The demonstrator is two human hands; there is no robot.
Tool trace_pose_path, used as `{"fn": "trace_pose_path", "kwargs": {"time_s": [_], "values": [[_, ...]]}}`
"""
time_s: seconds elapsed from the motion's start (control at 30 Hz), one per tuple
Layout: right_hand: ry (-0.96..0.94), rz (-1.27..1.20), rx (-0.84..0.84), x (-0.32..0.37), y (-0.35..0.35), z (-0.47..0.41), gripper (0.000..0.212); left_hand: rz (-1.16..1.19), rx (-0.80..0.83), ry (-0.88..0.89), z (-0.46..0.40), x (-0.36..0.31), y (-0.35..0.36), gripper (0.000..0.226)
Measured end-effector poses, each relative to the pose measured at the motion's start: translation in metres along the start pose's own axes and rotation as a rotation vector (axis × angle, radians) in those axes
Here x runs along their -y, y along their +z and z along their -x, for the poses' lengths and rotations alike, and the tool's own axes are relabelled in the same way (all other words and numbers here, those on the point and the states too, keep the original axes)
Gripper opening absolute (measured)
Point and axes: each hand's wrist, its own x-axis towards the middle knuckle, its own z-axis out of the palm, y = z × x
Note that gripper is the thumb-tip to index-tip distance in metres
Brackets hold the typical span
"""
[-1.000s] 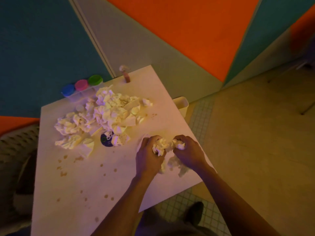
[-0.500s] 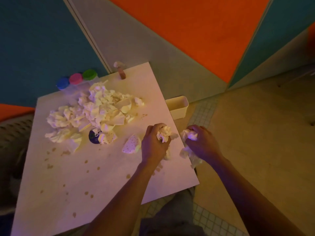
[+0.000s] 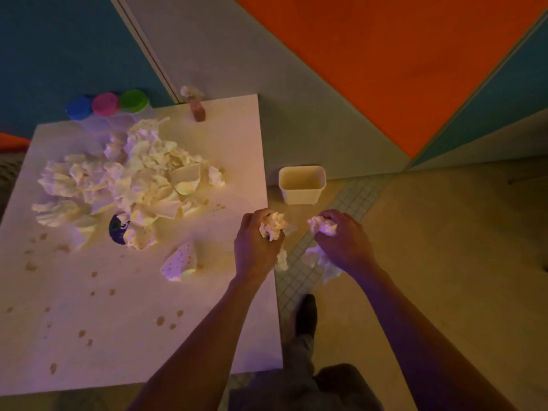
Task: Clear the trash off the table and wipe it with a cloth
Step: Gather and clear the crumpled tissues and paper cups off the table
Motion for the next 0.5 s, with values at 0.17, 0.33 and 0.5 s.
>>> {"fn": "trace_pose_path", "kwargs": {"time_s": [0.17, 0.33, 0.5], "values": [[0.064, -0.031, 0.045, -0.020, -0.019, -0.029, 0.031, 0.020, 0.021, 0.017, -0.015, -0.028, 0.024, 0.050], [0.077, -0.038, 0.083, -0.041, -0.043, -0.065, 0.036, 0.032, -0.003, 0.000, -0.030, -0.057, 0.054, 0.050], [0.042, -0.021, 0.134, -0.065, -0.068, -0.099, 0.036, -0.016, -0.030, -0.025, -0.041, -0.084, 0.079, 0.052]]}}
